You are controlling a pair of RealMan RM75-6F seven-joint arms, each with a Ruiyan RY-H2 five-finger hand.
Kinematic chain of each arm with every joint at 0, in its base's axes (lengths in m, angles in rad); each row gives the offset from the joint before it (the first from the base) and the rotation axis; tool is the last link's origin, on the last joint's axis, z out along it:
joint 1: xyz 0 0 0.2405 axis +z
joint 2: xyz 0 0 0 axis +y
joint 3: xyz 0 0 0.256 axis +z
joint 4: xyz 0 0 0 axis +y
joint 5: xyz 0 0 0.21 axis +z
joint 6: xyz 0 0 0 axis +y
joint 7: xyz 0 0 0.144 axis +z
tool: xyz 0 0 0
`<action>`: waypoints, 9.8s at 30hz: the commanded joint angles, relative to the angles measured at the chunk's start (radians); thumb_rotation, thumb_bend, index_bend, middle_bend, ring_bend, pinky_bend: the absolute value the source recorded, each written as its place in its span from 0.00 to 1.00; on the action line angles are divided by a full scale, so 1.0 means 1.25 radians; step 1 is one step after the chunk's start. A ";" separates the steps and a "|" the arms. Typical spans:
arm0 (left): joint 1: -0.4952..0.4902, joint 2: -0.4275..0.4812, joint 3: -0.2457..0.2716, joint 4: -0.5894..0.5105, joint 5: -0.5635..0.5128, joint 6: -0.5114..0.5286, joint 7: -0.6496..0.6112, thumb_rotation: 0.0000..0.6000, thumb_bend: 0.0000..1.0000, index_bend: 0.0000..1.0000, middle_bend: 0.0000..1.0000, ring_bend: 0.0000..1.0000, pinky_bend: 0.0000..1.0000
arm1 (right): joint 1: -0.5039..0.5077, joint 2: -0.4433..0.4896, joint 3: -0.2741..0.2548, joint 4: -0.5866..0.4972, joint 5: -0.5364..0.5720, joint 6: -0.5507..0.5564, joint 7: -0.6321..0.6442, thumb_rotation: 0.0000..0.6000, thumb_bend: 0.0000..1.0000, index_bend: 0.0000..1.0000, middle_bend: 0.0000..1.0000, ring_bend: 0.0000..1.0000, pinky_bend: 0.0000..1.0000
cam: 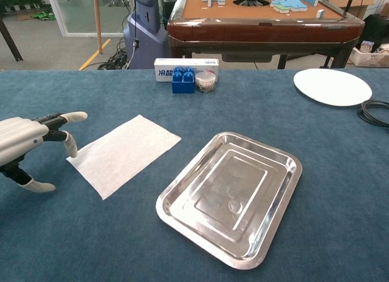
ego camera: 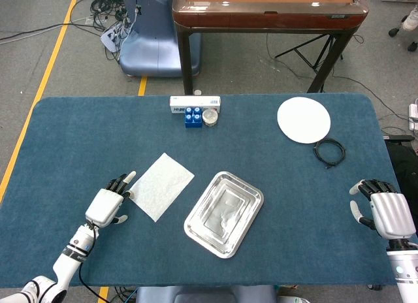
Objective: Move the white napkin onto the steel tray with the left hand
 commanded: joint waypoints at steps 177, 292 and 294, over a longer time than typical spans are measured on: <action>-0.090 -0.061 0.019 -0.372 0.034 -0.017 0.232 1.00 0.49 0.63 0.00 0.00 0.13 | 0.008 0.010 0.034 0.033 0.073 -0.037 0.050 1.00 0.43 0.45 0.40 0.29 0.28; -0.331 -0.019 -0.031 -0.595 -0.538 -0.276 0.737 1.00 0.74 0.19 1.00 0.89 0.98 | 0.010 0.015 0.043 0.037 0.095 -0.048 0.058 1.00 0.43 0.45 0.40 0.29 0.29; -0.341 -0.023 -0.029 -0.593 -0.557 -0.270 0.743 1.00 0.74 0.19 1.00 0.89 0.98 | 0.010 0.016 0.043 0.037 0.095 -0.048 0.059 1.00 0.43 0.45 0.40 0.29 0.29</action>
